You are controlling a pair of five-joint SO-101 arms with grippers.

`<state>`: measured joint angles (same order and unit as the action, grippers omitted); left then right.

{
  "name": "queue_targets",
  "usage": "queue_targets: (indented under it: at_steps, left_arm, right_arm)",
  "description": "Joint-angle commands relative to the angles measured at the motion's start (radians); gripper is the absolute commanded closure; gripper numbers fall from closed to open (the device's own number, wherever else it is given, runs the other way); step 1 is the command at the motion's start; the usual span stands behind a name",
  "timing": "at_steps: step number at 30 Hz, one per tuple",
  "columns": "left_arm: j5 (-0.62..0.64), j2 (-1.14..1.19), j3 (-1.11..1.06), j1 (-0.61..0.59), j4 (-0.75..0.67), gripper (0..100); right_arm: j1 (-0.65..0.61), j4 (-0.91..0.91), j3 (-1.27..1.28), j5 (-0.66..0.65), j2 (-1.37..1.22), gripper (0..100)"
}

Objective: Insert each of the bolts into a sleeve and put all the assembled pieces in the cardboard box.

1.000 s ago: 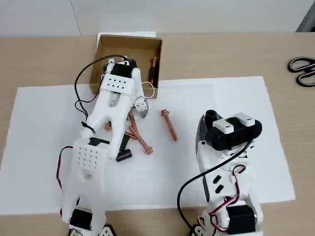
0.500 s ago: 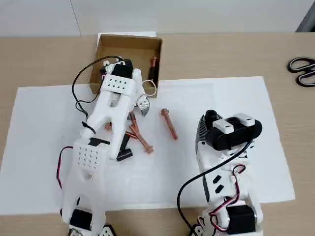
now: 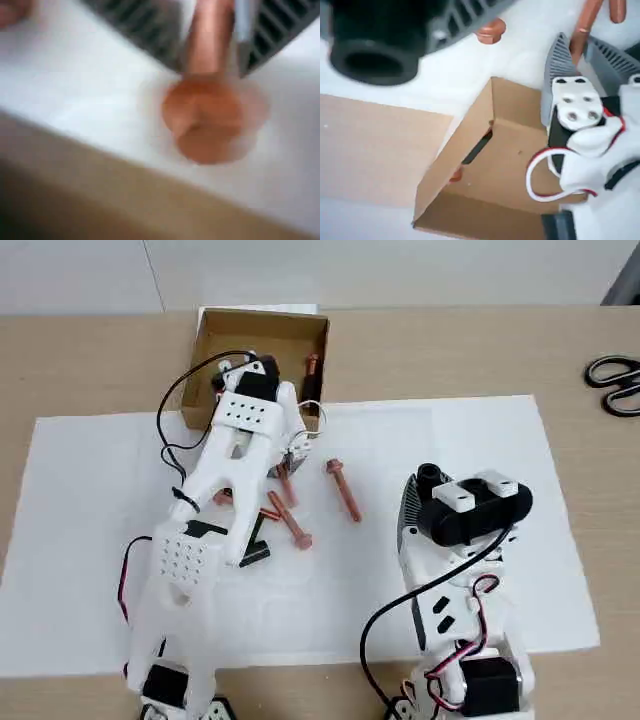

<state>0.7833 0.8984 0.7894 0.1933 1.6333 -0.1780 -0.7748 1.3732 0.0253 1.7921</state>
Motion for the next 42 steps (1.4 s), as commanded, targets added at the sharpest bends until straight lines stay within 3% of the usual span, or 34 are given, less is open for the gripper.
queue_targets:
  at_steps: [1, 9, 17, 22, 28, 34, 39, 42]
  left_arm:
    - [0.005, -0.008, 0.024, -0.023, -0.015, 99]
    - [-0.026, -0.008, 0.033, -0.021, -0.015, 99]
    - [-0.029, -0.008, 0.298, -0.003, 0.123, 99]
    - [-0.029, -0.026, 0.308, 0.0, 0.121, 99]
    - [-0.078, -0.138, 0.188, 0.002, 0.121, 99]
    - [-0.123, -0.436, -0.127, 0.009, 0.121, 99]
    - [-0.124, -0.634, -0.309, 0.02, 0.12, 99]
    - [-0.124, -0.7, -0.36, 0.015, 0.12, 99]
  right_arm:
    - [0.01, 0.018, 0.008, 0.011, 0.016, 99.5]
    - [0.01, 0.019, 0.035, 0.011, 0.016, 99.5]
    - [0.01, 0.019, 0.032, 0.011, 0.016, 99.5]
    - [0.01, 0.021, 0.032, 0.011, 0.016, 99.5]
    - [0.007, 0.021, 0.031, 0.011, 0.016, 99.5]
    - [-0.002, 0.021, 0.031, 0.011, 0.016, 99.5]
    - [-0.119, 0.022, 0.031, 0.005, 0.016, 99.5]
    - [-0.14, 0.021, 0.035, -0.078, 0.016, 99.5]
